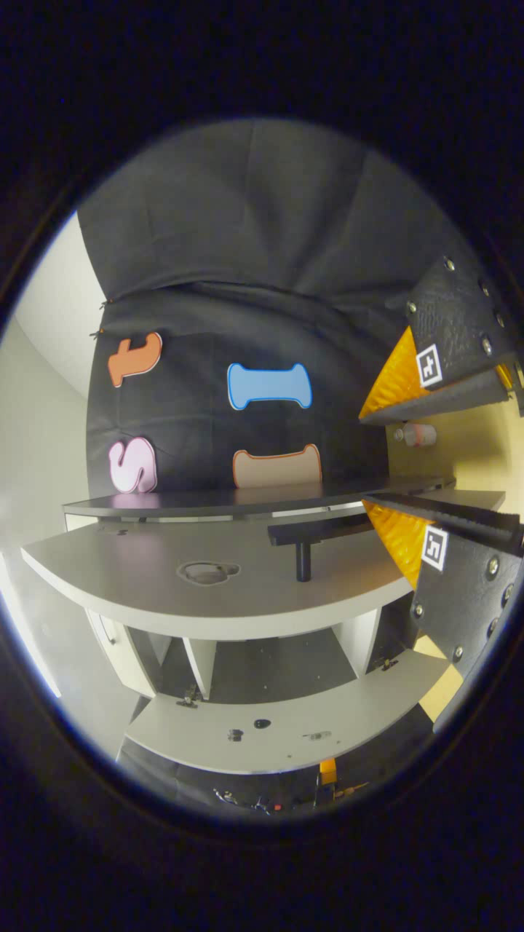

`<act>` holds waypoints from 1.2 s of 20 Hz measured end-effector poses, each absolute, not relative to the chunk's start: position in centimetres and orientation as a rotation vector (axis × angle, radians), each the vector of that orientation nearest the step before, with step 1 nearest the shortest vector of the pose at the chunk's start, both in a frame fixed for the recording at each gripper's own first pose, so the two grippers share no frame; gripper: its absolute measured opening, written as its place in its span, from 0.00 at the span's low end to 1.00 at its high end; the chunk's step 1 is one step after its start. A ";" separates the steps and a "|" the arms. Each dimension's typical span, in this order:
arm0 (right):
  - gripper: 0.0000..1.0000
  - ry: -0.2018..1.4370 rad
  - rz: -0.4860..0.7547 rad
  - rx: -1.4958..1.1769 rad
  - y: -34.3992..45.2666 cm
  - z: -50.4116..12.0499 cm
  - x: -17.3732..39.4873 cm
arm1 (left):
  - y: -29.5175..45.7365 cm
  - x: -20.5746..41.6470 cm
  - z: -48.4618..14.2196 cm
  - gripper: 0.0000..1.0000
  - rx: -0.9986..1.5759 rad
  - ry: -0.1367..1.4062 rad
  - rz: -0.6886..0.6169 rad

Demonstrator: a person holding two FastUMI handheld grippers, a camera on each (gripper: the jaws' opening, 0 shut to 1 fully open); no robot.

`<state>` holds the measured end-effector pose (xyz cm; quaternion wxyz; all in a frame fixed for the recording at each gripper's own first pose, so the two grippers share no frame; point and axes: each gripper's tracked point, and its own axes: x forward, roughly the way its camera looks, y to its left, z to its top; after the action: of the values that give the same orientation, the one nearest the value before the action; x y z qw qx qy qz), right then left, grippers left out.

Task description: Open the right door of the double-door shoe cabinet with the right hand, and open the left door with the left hand.

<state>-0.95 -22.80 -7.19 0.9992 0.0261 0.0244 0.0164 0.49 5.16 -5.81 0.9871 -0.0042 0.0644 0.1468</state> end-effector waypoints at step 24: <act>0.46 0.092 0.023 0.060 -22.9 -7.3 -1.0 | 6.1 0.2 -5.8 0.00 -0.008 0.123 0.202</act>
<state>-1.04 -22.86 -7.34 0.9984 0.0300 0.0461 0.0116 0.20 6.15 -5.77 0.9930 -0.0040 0.0615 0.1009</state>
